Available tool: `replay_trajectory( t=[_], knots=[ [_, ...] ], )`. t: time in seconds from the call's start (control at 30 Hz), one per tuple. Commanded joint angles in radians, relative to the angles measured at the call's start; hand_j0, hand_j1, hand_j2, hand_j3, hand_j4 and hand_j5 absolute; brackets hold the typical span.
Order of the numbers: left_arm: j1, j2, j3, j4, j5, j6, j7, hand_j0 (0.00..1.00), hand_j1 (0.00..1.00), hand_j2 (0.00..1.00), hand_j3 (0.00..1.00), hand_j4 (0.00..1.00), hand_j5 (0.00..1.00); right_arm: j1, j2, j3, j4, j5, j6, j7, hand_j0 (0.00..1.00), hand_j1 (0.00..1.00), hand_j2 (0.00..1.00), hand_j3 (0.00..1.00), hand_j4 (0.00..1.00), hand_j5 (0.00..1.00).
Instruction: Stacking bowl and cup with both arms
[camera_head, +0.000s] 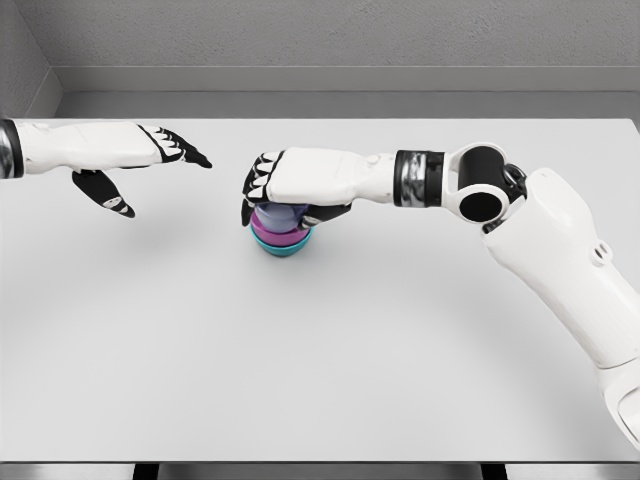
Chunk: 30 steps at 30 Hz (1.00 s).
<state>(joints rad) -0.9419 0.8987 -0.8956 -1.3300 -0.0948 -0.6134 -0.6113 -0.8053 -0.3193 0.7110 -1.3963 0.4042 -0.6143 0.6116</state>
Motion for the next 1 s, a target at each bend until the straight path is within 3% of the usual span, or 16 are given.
replay_trajectory(
  t=[0.0,0.07,0.1,0.13,0.47,0.77,0.97],
  knots=[
    [0.0,0.002,0.001,0.0,0.006,0.003,0.0,1.0,1.0,1.0,1.0,1.0,1.0,0.0,0.0,-0.001,0.003,-0.007,0.003,-0.001,0.62,0.62,0.62,0.62,0.62,0.62],
    [0.0,0.003,0.001,0.0,0.006,0.003,0.0,1.0,1.0,1.0,1.0,1.0,1.0,0.0,0.0,-0.004,0.013,-0.007,0.003,-0.001,0.65,0.65,0.65,0.65,0.65,0.65],
    [0.0,0.003,0.001,0.0,0.006,0.003,0.0,1.0,1.0,1.0,1.0,1.0,1.0,0.0,0.0,-0.004,0.014,-0.007,0.003,-0.001,0.98,0.98,0.98,0.98,0.98,0.98],
    [0.0,0.003,0.001,-0.001,0.006,0.003,0.0,1.0,1.0,1.0,1.0,1.0,1.0,0.0,0.002,-0.004,0.02,-0.007,0.003,-0.001,1.0,1.0,1.0,1.0,1.0,1.0],
    [0.0,0.005,0.001,-0.003,0.006,0.003,0.0,1.0,1.0,1.0,1.0,1.0,1.0,-0.002,0.0,-0.028,0.02,-0.008,0.003,-0.001,1.0,1.0,1.0,1.0,1.0,1.0],
    [0.0,0.005,0.001,-0.003,0.006,0.003,0.0,1.0,1.0,1.0,1.0,1.0,1.0,0.008,-0.009,-0.205,0.013,-0.016,0.003,-0.001,1.0,1.0,1.0,1.0,1.0,1.0],
    [0.0,0.005,0.001,-0.003,0.006,0.003,0.0,1.0,1.0,1.0,1.0,1.0,1.0,0.064,-0.089,-0.289,0.033,-0.018,0.003,-0.001,1.0,1.0,1.0,1.0,1.0,1.0]
  ],
)
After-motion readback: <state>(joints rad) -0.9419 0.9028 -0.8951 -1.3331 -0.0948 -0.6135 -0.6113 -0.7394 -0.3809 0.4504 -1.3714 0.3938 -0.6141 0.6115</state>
